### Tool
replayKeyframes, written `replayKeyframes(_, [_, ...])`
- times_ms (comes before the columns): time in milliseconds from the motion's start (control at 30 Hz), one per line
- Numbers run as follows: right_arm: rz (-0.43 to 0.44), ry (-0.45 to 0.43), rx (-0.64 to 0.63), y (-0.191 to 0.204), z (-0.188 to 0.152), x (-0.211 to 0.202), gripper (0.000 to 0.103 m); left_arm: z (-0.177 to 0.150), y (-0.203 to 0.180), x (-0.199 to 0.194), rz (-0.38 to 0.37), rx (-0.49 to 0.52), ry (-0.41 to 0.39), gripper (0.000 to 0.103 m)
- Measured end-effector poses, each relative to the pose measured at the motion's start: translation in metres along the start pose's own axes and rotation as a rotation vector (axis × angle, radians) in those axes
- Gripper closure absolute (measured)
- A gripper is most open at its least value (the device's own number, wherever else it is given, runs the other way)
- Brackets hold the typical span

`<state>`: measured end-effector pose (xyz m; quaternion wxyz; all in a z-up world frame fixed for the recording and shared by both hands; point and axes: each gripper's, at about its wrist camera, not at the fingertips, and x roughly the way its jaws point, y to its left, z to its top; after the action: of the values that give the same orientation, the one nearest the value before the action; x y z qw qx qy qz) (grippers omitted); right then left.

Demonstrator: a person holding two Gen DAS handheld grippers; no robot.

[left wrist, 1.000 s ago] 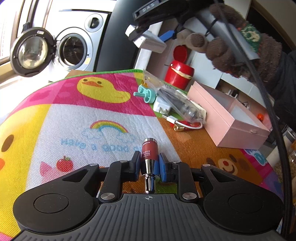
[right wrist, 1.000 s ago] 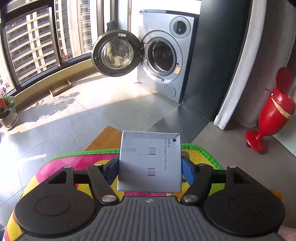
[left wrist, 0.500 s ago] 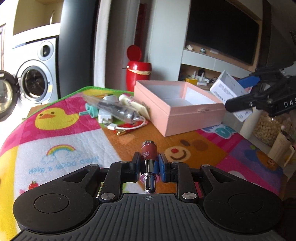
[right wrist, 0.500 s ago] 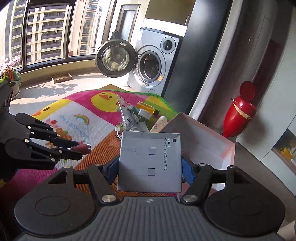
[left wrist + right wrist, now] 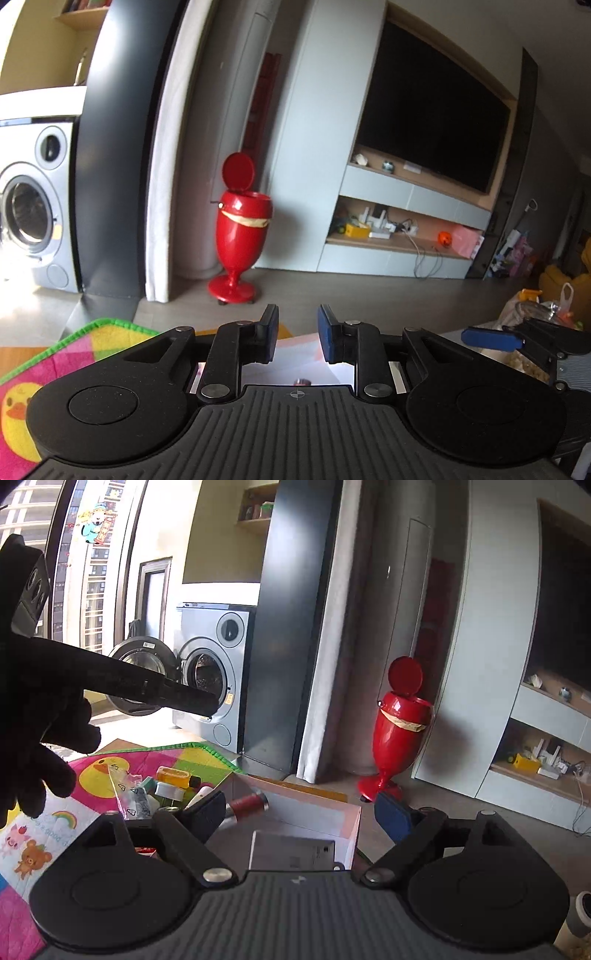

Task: Organize rigid objects
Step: 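Carry the cable box and lipstick into the pink box while both grippers release, then grasp the amber bottle with the right gripper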

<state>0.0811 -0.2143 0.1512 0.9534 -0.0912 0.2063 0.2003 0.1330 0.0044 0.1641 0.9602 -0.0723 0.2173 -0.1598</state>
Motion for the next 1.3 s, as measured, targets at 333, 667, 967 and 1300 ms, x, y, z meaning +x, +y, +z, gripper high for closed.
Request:
replayKeyframes(333, [0.132,0.132,-0.178,0.056,-0.101,0.002,0.015,-0.104,0.103,-0.039,0.057,-0.054,0.174,0.076])
replayKeyframes(667, [0.271,0.225,-0.16,0.104,-0.106,0.026,0.015,-0.128,0.09,-0.016,0.039,0.132,0.241,0.076])
replayKeyframes(967, [0.29,0.238,-0.16,0.114,-0.109,0.026,0.015,-0.096,0.14,-0.027,0.014,-0.24,0.073,0.076])
replayKeyframes(1300, [0.324,0.296,0.033,0.13,0.03,0.121,0.015,-0.122,0.147,-0.073,0.368,-0.291,-0.057,0.076])
